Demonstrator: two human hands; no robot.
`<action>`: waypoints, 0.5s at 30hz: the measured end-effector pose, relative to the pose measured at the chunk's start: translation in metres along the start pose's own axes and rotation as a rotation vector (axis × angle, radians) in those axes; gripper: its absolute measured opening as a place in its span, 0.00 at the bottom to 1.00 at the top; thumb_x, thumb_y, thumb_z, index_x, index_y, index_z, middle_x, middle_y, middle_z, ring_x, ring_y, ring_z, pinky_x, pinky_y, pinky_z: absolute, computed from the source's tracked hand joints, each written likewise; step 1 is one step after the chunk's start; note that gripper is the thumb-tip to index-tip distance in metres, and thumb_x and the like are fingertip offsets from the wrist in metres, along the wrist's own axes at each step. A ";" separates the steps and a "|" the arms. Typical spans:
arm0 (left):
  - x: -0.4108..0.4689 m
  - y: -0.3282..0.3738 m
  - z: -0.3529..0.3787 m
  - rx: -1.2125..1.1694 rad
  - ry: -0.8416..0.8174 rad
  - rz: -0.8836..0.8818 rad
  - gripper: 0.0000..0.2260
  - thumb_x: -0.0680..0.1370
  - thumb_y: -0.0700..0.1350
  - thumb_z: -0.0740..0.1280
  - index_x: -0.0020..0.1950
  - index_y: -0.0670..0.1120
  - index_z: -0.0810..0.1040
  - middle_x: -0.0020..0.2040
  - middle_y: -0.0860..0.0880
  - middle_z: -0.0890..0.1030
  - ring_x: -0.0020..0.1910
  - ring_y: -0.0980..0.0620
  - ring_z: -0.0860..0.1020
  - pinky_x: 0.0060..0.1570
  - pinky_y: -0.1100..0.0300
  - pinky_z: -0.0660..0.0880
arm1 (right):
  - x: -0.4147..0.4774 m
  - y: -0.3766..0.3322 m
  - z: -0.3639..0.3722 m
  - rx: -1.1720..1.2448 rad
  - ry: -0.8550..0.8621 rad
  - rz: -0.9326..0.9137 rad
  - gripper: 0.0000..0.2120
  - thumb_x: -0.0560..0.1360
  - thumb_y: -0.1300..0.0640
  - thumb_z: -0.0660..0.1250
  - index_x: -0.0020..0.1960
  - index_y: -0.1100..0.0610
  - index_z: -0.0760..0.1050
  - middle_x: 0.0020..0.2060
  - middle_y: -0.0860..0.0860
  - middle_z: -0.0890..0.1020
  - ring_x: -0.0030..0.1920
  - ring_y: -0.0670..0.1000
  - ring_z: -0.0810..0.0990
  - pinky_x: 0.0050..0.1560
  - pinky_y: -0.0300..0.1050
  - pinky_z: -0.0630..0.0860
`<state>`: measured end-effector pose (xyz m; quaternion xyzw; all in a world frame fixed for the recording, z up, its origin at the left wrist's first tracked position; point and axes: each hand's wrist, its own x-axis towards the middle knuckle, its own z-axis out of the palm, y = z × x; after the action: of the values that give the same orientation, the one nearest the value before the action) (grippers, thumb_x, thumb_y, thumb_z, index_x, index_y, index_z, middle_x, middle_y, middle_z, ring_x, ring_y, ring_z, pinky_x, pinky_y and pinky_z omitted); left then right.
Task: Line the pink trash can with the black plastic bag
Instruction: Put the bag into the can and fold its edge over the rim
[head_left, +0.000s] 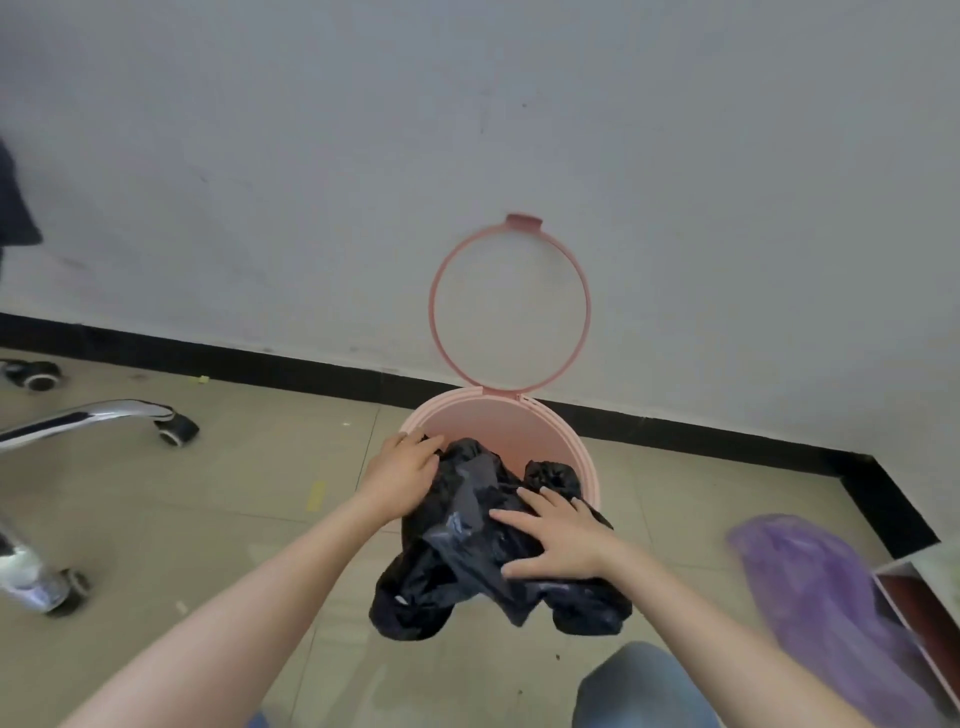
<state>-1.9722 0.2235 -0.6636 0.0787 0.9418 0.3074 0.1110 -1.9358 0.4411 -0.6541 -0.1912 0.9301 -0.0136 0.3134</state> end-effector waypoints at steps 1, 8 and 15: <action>-0.007 0.003 -0.003 -0.163 -0.024 0.022 0.19 0.82 0.47 0.51 0.73 0.47 0.62 0.76 0.49 0.61 0.74 0.49 0.57 0.71 0.57 0.55 | 0.011 0.003 -0.003 0.010 -0.001 0.010 0.31 0.74 0.36 0.58 0.73 0.40 0.50 0.77 0.54 0.49 0.75 0.60 0.46 0.73 0.65 0.48; -0.035 0.002 0.004 -0.301 -0.221 0.122 0.29 0.76 0.52 0.66 0.73 0.58 0.58 0.75 0.54 0.61 0.74 0.52 0.59 0.72 0.51 0.60 | 0.048 0.021 -0.022 0.446 0.277 0.079 0.15 0.78 0.54 0.61 0.62 0.59 0.75 0.62 0.57 0.78 0.61 0.57 0.75 0.62 0.48 0.70; -0.019 0.007 0.019 -0.220 0.089 -0.046 0.36 0.73 0.37 0.66 0.76 0.54 0.52 0.73 0.48 0.66 0.65 0.45 0.71 0.54 0.57 0.74 | -0.007 0.025 -0.026 0.679 0.617 0.093 0.21 0.76 0.46 0.61 0.67 0.53 0.69 0.67 0.51 0.73 0.64 0.49 0.71 0.62 0.46 0.67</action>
<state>-1.9488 0.2357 -0.6710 0.0309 0.9080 0.4093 0.0842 -1.9546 0.4640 -0.6330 -0.0227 0.9304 -0.3597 0.0670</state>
